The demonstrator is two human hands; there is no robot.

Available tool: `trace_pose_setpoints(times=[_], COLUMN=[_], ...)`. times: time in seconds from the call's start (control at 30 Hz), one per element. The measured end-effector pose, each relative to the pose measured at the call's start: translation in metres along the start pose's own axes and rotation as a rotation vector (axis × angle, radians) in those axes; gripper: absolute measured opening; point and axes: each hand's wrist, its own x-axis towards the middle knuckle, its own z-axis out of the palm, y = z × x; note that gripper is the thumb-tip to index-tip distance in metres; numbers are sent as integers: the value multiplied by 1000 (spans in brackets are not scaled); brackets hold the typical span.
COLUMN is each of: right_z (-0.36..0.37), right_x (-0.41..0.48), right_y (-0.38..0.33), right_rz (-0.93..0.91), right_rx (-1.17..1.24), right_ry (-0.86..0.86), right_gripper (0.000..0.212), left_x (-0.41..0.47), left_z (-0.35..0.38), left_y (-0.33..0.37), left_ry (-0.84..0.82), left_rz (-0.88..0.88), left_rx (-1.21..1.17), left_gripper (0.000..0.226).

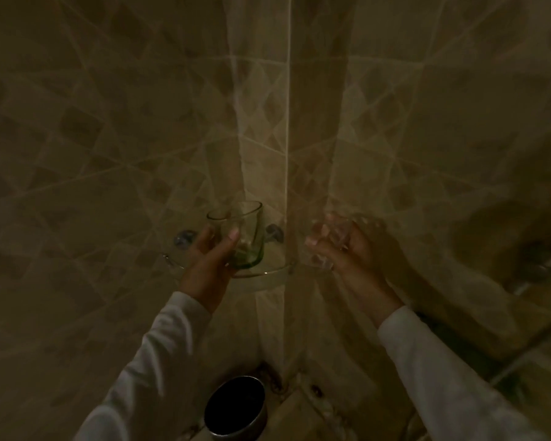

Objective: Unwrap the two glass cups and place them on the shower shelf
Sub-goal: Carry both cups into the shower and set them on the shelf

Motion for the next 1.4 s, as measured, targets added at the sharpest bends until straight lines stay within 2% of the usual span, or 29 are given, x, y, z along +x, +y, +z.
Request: trace_pose_setpoints(times=[0.17,0.3,0.4,0.47,0.63,0.83,1.03,1.2,1.4], right_z=[40,77,99,109,124,134,141,145,145], right_x=[32,57,76,82,88,96,106,111,112], right_y=[18,31,42,50,65,73,87,93,93], right_rz=[3,-5,-31,-54,-88,-125,-54,-58,-81], right_rx=[5,-47,-128,-200,-314,-408,-460,-498,-527], right_ry=[-58,15,48,54,129,175,222,251,279], right_gripper=[64,71,87,94,90,81,86,89,91], left_x=[23,50,72,86,110,129,137,141,142], left_z=[-21,-38,-53,-60,-77,-87,-93,-91,-92], left_y=[6,7,4,-1,-23,-34,-42,-45,-46], left_ry=[130,267,351,350,343,402,412,416,418], left_rz=[51,202,237,246,151,151,133,127,120], left_rx=[125,322,494,523,519,625,687,652,716], left_gripper=[55,66,76,76,81,75,87,100,102])
